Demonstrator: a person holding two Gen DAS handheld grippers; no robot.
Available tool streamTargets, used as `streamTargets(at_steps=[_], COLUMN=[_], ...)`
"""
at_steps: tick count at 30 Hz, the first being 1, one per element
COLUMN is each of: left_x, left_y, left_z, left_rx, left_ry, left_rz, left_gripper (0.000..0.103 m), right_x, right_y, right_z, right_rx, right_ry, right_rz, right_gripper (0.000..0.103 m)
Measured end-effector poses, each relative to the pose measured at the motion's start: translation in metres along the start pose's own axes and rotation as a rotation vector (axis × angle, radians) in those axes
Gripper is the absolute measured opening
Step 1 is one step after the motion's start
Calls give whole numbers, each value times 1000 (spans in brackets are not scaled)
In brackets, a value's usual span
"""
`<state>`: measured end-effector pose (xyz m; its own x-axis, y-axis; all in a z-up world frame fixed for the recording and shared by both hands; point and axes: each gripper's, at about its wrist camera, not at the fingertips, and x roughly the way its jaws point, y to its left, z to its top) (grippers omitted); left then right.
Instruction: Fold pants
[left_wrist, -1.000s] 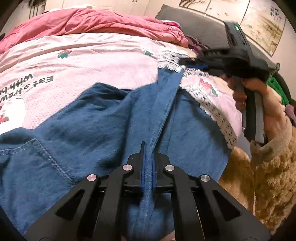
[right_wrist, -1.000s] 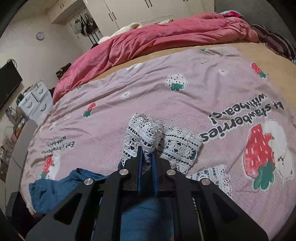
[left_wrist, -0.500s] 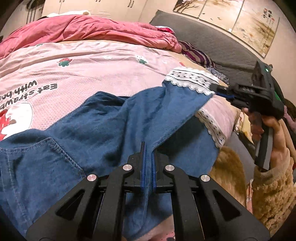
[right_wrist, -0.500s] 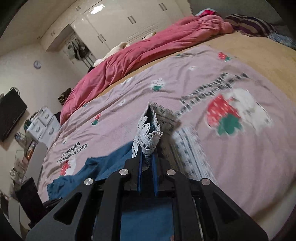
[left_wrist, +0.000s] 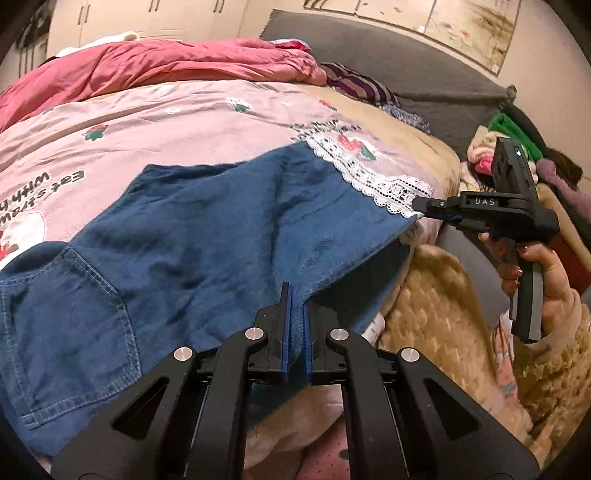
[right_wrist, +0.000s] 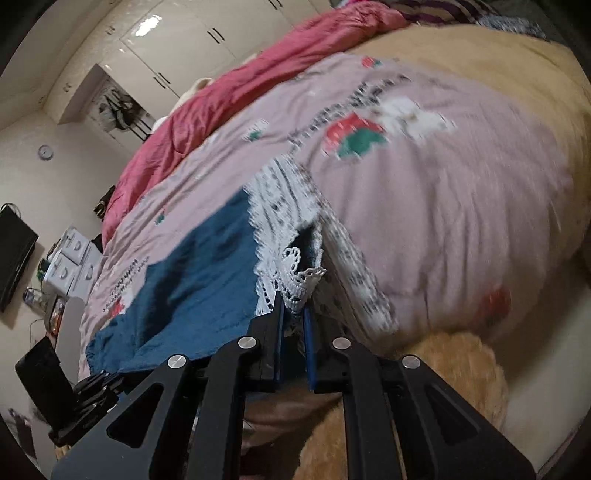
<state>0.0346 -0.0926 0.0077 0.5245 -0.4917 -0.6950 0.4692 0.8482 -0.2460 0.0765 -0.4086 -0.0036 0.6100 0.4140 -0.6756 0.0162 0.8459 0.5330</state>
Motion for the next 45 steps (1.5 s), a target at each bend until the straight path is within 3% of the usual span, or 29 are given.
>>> streamTargets(at_steps=[8,22,25,26,29,31,33,34,38,43,45], left_x=[11,26,25,25,25,21,18,16,20,25,28], left_y=[-7,-4,-4,-5,-8,-10,-12,-14,-18,-21,-24], left_z=[-9,-27,-27,-27,-28,-28,-28,-28,-30,-29,-28], left_rx=[60,69,72,71,80,83,88,95,108,139,147], left_ry=[53,122,122,123,120,109,103,95,92,66,58], left_rz=[44,26,18,17,28,15,-5,-10,8,56,69], left_gripper=[2,2,2,2,2,8,27,29,30,27,10], right_x=[2,10,1,-4,-24,-34,-35,-32,-5,25,33], right_y=[-11,-34,-32,-31,-27,-15,3,13,55,81,85], right_z=[-12,-20,-21,-22,-23,-25,-30,-32,-48,-57,-58], right_rx=[29,94,80,63,8,-58,-146,-187,-336,-419,-430], right_ry=[16,55,46,33,-35,-71,-64,-48,54,128,135], right_rz=[-17,-15,-35,-71,-156,-180,-155,-133,-20,-4,-28], right_gripper=[9,10,24,33,34,34,34,36,38,39,40])
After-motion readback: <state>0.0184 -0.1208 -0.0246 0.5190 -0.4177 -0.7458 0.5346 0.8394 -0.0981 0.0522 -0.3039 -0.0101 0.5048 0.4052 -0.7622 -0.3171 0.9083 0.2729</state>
